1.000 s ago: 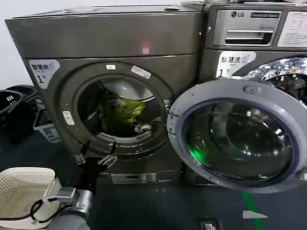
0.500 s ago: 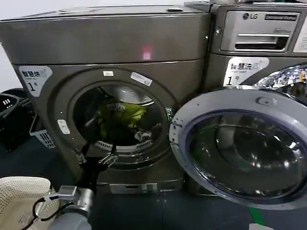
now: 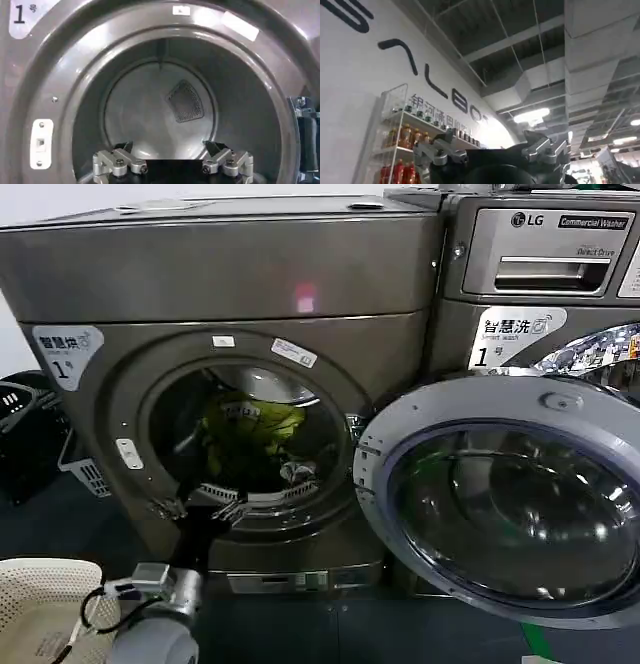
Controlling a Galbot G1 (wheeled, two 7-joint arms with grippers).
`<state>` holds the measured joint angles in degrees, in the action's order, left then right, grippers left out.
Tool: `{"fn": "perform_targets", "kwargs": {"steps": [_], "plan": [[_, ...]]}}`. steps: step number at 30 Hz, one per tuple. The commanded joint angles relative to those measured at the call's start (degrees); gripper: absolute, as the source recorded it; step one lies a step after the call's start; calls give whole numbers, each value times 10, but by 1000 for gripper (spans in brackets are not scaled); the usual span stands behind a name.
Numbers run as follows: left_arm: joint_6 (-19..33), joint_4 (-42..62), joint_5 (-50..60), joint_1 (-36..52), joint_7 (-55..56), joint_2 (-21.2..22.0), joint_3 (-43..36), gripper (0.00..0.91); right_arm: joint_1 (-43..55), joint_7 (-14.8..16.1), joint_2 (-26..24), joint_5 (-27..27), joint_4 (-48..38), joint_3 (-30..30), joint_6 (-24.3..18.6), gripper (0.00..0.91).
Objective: Grasp the clothes from the dryer.
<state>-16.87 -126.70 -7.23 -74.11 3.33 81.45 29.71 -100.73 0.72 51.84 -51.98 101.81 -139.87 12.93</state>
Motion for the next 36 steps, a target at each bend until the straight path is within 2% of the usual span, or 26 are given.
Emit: {"fn": "perform_targets", "kwargs": {"steps": [1, 8, 12, 16, 23, 27, 34, 36], "plan": [[-12, 60, -36, 87, -2, 1, -8, 907, 0, -2, 1, 11, 0, 0, 2, 907], [-1, 208, -20, 205, -6, 6, -21, 907, 4, -2, 1, 10, 8, 8, 0, 907], [11, 297, -5, 287, -17, -8, -44, 907, 4, -2, -1, 9, 4, 8, -1, 907], [5, 365, -6, 347, -18, -13, -58, 907, 5, -2, 0, 8, 1, 8, -2, 907], [25, 516, 30, 434, -68, -24, -95, 907, 13, -1, 1, 8, -5, 15, -4, 907], [-10, 561, 78, 472, -240, -54, -117, 907, 16, 0, 2, 8, -5, 19, -4, 907], [86, 699, 150, 580, -475, -92, -187, 907, 20, 1, 1, 9, -8, 23, -7, 907], [109, 743, 180, 609, -510, -94, -211, 907, 20, 2, 1, 9, -8, 24, -7, 907]]}}
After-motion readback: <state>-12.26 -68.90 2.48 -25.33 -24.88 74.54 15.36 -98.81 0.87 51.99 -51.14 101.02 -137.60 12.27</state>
